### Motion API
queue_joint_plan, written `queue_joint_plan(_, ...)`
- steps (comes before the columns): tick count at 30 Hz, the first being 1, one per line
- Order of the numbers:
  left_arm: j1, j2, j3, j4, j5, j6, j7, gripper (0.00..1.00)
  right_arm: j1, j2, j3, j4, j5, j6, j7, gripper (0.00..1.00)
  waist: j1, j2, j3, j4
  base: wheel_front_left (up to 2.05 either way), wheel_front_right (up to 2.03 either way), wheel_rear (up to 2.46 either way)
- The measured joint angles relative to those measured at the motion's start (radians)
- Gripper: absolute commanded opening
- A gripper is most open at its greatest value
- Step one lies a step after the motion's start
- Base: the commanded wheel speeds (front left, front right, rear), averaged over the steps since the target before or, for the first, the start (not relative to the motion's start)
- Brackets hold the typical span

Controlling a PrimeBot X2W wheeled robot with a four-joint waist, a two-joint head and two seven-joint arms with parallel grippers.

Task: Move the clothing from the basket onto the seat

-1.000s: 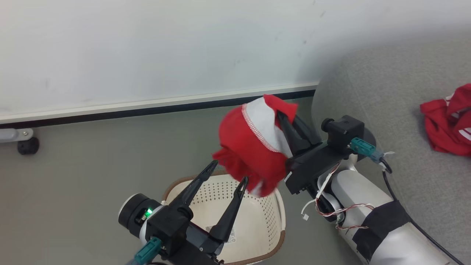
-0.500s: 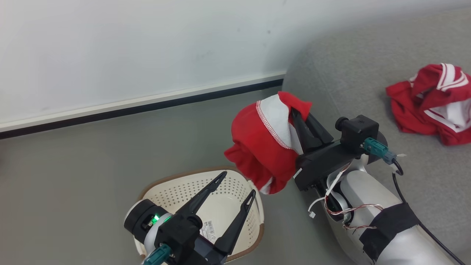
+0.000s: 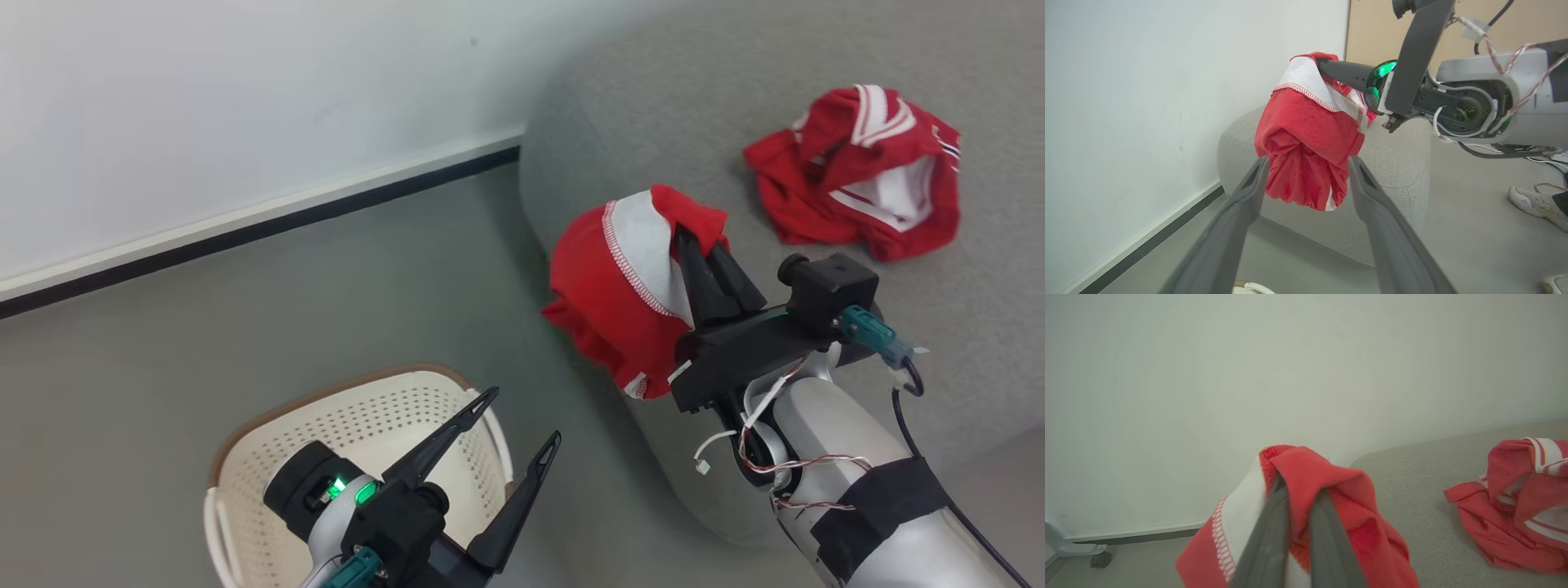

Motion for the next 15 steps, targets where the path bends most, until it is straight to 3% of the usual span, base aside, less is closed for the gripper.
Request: queue_joint_plan(15,-0.001,0.026,-0.031,-0.038,0.014,-0.004,0.04,1.0,0.068,-0.021,-0.099,-0.077,-0.011,-0.028,0.0,0.0,0.0,0.0,0.058,-0.178,0.0,0.0,0.0)
